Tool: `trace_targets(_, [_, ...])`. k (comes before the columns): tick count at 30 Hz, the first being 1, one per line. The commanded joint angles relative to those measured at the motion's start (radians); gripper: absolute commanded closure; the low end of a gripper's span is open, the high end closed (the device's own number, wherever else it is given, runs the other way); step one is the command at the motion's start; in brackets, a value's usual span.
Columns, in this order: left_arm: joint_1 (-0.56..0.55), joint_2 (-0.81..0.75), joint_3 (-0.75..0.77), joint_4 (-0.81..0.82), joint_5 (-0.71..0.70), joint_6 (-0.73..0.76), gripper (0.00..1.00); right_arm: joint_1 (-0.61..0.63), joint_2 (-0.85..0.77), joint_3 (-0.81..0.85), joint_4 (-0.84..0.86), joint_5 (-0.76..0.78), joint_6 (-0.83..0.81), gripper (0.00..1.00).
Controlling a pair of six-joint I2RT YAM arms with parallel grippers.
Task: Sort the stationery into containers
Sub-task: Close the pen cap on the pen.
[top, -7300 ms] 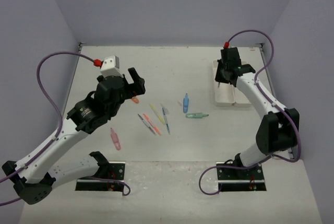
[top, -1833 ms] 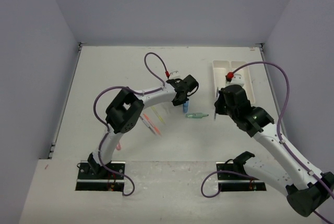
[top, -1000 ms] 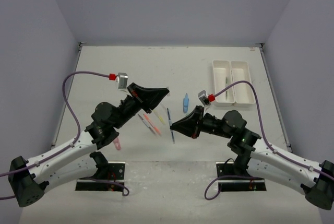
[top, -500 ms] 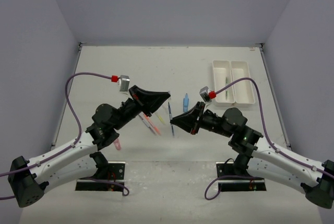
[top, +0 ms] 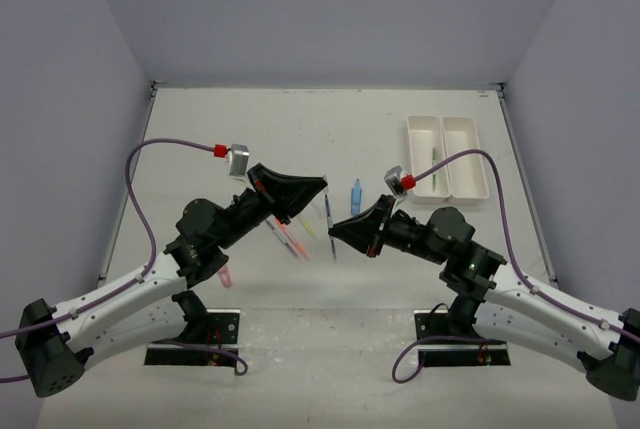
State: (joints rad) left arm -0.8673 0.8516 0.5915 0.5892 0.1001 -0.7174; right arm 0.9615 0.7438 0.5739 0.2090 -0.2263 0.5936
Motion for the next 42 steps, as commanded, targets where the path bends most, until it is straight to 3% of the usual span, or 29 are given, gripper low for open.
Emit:
trace_targets(1, [-0.004,-0.006,0.007,0.047,0.010,0.016,1.00,0.004,-0.020,0.051,-0.004,0.029,-0.021,1.00])
trace_targets(28, [-0.004,0.007,-0.028,0.101,0.055,-0.003,1.00,0.003,0.052,0.186,-0.013,0.144,-0.024,1.00])
trace_targets(34, [-0.004,0.001,-0.035,0.100,0.062,0.004,1.00,0.003,0.064,0.228,0.073,0.101,-0.025,1.00])
trace_targets(42, [-0.006,-0.005,0.053,-0.054,0.090,0.088,1.00,0.003,0.072,0.254,0.015,0.128,-0.089,1.00])
